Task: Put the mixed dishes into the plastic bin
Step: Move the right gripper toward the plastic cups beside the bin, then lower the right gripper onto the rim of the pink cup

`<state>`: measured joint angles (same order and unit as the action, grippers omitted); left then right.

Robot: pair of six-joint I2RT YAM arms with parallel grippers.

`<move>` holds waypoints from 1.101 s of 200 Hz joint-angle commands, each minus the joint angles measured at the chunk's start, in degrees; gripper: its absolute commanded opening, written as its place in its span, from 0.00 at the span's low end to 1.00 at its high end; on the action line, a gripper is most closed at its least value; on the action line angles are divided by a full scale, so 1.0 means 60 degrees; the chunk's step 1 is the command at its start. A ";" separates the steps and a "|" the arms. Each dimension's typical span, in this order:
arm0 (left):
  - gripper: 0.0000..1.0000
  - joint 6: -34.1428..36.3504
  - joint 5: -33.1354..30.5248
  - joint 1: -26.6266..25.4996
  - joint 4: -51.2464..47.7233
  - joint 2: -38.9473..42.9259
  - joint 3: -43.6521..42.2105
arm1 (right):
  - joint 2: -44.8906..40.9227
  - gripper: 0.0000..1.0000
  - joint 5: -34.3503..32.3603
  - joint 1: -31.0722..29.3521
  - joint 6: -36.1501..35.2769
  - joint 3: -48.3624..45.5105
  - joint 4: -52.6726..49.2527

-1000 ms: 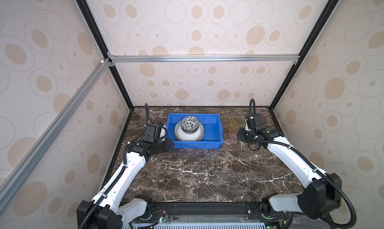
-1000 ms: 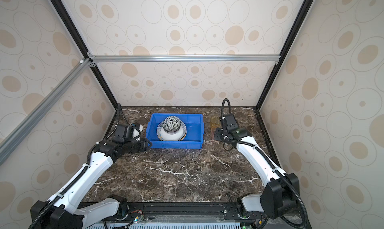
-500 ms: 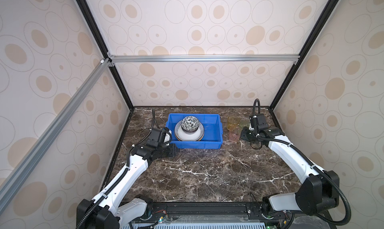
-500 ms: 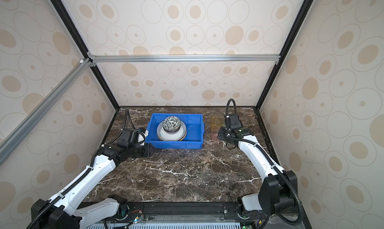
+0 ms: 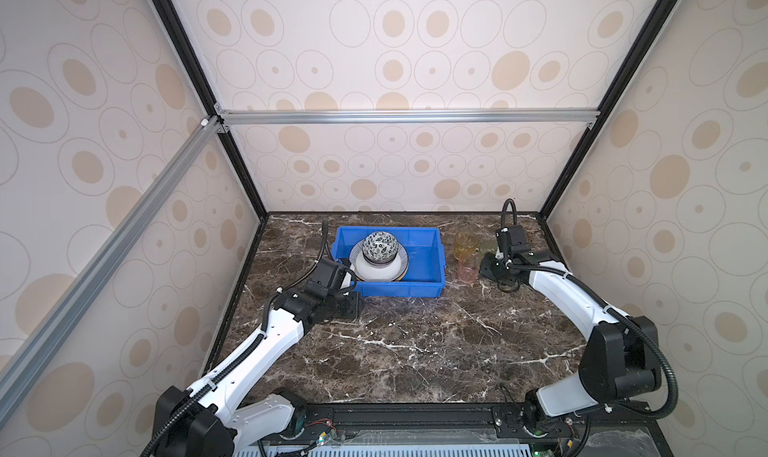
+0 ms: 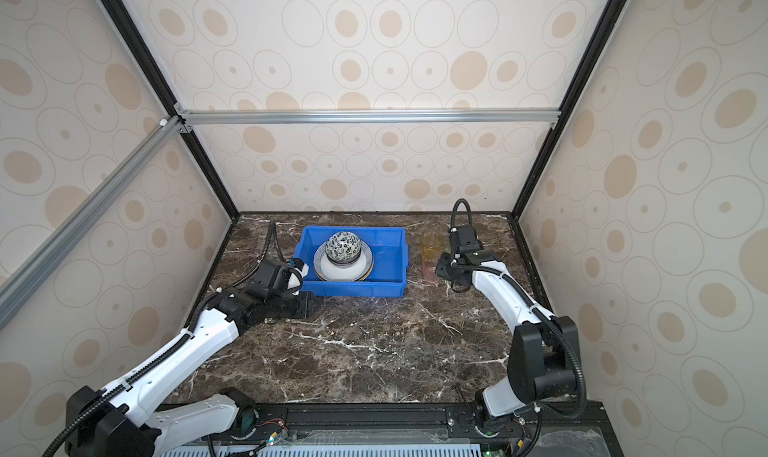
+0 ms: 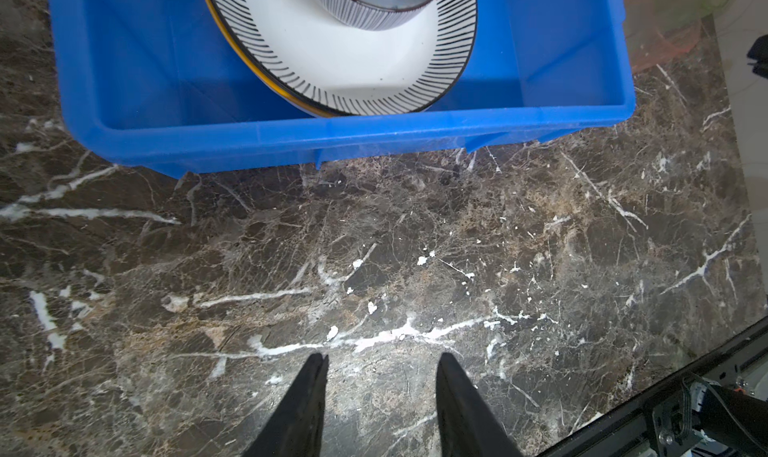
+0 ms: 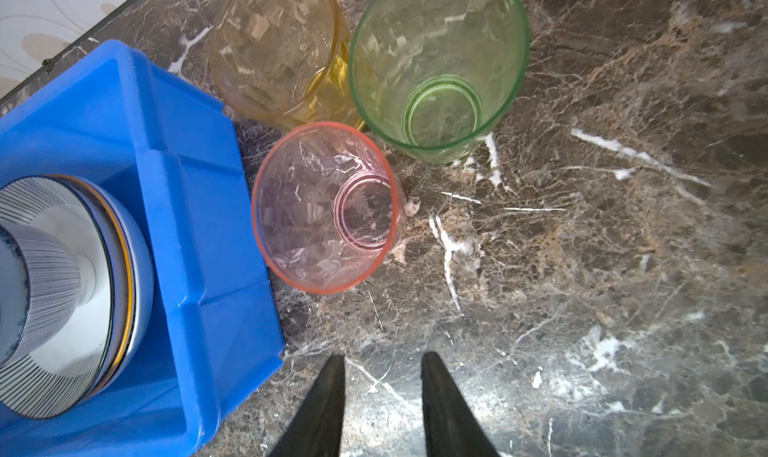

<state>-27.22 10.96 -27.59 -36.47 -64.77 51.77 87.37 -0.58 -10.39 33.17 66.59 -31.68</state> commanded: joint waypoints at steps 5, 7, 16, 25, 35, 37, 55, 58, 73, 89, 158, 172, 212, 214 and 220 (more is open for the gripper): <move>0.44 -0.0033 -0.0216 -0.0136 0.0109 -0.0114 0.0410 | 0.0365 0.34 0.0178 0.0178 0.0125 0.0416 0.0156; 0.44 -0.0033 -0.0216 -0.0144 0.0103 -0.0117 0.0410 | 0.0390 0.34 0.0172 0.0179 0.0122 0.0427 0.0165; 0.44 -0.0062 -0.0231 -0.0161 0.0116 -0.0119 0.0425 | 0.0493 0.34 0.0184 0.0215 0.0154 0.0488 0.0245; 0.44 -0.0099 -0.0230 -0.0184 0.0130 -0.0132 0.0429 | 0.0586 0.34 0.0173 0.0236 0.0160 0.0562 0.0323; 0.44 -0.0137 -0.0246 -0.0209 0.0145 -0.0129 0.0427 | 0.0707 0.34 0.0142 0.0252 0.0167 0.0643 0.0380; 0.44 -0.0143 -0.0245 -0.0217 0.0145 -0.0132 0.0425 | 0.0732 0.34 0.0130 0.0252 0.0173 0.0667 0.0375; 0.44 -0.0187 -0.0287 -0.0257 0.0145 -0.0124 0.0439 | 0.0980 0.34 0.0068 0.0293 0.0213 0.0811 0.0391; 0.44 -0.0193 -0.0289 -0.0263 0.0134 -0.0131 0.0447 | 0.1013 0.34 0.0056 0.0296 0.0225 0.0835 0.0414; 0.44 -0.0220 -0.0339 -0.0286 0.0105 -0.0139 0.0477 | 0.1200 0.34 0.0047 0.0306 0.0232 0.0934 0.0419; 0.44 -0.0224 -0.0384 -0.0301 0.0069 -0.0170 0.0534 | 0.1390 0.34 0.0053 0.0311 0.0255 0.1006 0.0443; 0.44 -0.0181 -0.0465 -0.0337 0.0043 -0.0420 0.0798 | 0.2043 0.34 0.0100 0.0326 0.0243 0.1361 0.0424; 0.44 -0.0180 -0.0501 -0.0337 0.0031 -0.0453 0.0827 | 0.2106 0.33 0.0077 0.0326 0.0211 0.1367 0.0416; 0.44 -0.0180 -0.0520 -0.0341 0.0058 -0.0455 0.0840 | 0.2251 0.30 -0.0005 0.0326 0.0128 0.1354 0.0265; 0.44 -0.0180 -0.0519 -0.0349 0.0058 -0.0447 0.0844 | 0.2253 0.30 -0.0006 0.0322 0.0130 0.1350 0.0254; 0.44 -0.0201 -0.0523 -0.0347 0.0050 -0.0452 0.0846 | 0.2253 0.29 0.0008 0.0319 0.0126 0.1326 0.0254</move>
<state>-27.70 8.73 -29.30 -36.12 -67.40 54.06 99.68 0.05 -8.86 34.04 73.30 -28.77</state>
